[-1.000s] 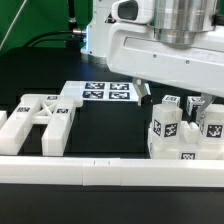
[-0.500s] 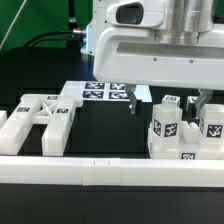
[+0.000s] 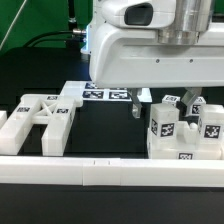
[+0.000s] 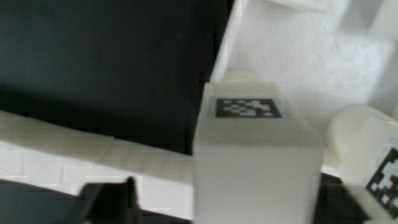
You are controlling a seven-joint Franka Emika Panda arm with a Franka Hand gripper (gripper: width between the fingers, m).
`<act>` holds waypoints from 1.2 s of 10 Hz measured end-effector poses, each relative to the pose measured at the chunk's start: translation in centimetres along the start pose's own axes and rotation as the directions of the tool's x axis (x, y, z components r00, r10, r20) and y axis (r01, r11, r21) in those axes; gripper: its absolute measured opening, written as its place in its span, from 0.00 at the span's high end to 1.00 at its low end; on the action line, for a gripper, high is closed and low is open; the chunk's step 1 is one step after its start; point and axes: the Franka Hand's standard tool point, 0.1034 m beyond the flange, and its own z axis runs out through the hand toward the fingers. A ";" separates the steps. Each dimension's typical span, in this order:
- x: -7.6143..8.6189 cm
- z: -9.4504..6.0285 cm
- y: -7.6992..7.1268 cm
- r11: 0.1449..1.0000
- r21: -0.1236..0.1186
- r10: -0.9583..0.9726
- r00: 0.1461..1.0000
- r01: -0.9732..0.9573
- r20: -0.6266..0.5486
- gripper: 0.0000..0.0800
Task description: Assemble chair
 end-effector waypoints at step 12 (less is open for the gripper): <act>-0.5 -0.1 1.2 0.706 -0.025 0.708 0.706 -0.708 -0.005 0.64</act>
Offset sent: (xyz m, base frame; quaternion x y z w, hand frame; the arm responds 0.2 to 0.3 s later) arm 0.0000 0.0000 0.0000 0.0000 0.0000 0.0000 1.0000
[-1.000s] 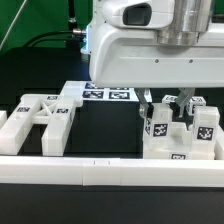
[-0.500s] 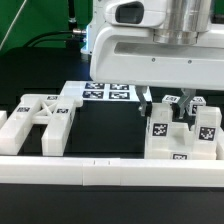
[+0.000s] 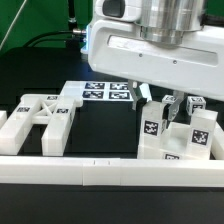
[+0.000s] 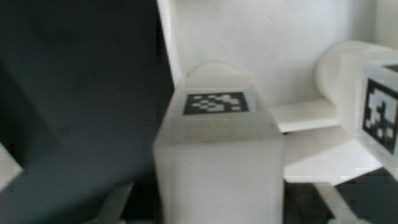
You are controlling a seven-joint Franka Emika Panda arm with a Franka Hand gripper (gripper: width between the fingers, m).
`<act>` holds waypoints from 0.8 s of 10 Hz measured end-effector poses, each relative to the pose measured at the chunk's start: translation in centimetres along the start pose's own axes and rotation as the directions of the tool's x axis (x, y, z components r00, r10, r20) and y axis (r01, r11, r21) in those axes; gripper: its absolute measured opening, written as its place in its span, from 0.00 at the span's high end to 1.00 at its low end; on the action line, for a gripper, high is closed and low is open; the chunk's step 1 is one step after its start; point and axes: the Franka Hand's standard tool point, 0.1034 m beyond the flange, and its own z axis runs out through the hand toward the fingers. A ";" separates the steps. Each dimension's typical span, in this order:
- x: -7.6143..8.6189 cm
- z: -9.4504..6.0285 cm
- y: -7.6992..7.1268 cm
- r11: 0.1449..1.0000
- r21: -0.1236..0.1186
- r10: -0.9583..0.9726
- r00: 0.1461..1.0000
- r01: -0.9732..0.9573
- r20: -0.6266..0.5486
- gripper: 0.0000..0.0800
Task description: Assemble chair
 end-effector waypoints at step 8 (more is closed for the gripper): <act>-1.7 -2.2 1.4 0.992 0.048 -0.113 0.993 0.115 -0.037 0.19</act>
Offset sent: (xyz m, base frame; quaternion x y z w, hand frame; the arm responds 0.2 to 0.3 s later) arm 0.0000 0.0000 0.0000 0.0000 0.0000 0.0000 1.0000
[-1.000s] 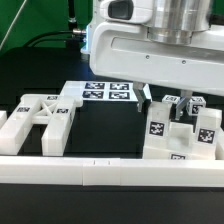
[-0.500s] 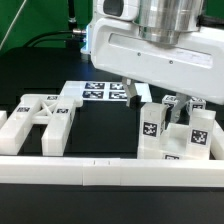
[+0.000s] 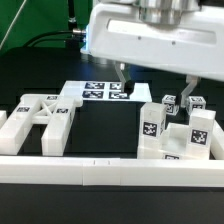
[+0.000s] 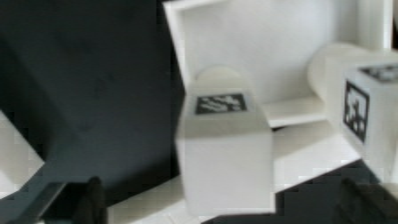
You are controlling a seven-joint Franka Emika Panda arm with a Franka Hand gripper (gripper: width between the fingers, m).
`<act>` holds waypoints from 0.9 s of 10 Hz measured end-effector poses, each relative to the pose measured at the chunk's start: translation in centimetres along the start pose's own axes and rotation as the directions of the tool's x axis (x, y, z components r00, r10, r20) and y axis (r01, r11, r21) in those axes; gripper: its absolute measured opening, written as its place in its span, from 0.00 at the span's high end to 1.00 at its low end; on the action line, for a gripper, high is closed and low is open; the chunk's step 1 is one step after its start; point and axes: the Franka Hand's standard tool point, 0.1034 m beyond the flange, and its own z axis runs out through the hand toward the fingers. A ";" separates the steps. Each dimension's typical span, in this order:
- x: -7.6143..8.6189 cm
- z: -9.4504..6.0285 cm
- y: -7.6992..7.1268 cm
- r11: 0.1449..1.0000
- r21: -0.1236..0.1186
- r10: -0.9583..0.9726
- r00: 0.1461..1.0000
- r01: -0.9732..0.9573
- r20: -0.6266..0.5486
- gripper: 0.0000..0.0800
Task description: Assemble chair
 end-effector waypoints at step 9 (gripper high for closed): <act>-1.4 -0.9 1.1 0.985 0.131 0.110 0.994 -0.112 0.023 0.19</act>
Offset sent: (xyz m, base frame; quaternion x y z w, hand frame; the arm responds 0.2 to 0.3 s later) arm 0.0000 0.0000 0.0000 0.0000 0.0000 0.0000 1.0000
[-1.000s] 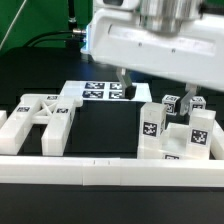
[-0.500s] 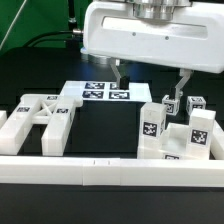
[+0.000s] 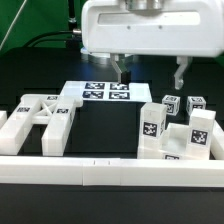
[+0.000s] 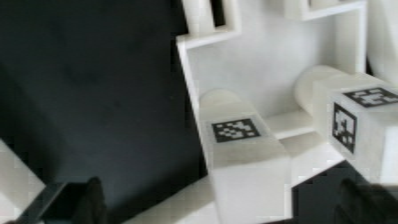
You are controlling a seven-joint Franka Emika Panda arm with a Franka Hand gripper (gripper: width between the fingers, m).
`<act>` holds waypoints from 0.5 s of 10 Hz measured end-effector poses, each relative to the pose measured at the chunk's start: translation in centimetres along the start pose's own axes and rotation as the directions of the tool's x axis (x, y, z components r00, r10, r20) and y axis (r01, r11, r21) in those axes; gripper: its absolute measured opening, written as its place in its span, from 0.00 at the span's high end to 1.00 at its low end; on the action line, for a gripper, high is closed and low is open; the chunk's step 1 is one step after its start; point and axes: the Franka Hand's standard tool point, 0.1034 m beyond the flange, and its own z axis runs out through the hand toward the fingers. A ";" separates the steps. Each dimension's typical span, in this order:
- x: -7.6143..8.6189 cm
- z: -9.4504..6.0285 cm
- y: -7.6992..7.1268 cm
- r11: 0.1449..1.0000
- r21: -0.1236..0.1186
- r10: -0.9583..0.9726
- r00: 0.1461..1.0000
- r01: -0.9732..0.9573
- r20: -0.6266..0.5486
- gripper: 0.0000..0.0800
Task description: Assemble chair
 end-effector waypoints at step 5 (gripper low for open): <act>0.0 0.4 0.0 1.000 -0.003 -0.011 1.000 0.011 -0.008 0.19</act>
Offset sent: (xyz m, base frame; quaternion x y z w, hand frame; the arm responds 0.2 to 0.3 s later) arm 0.0000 0.0000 0.0000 0.0000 0.0000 0.0000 1.0000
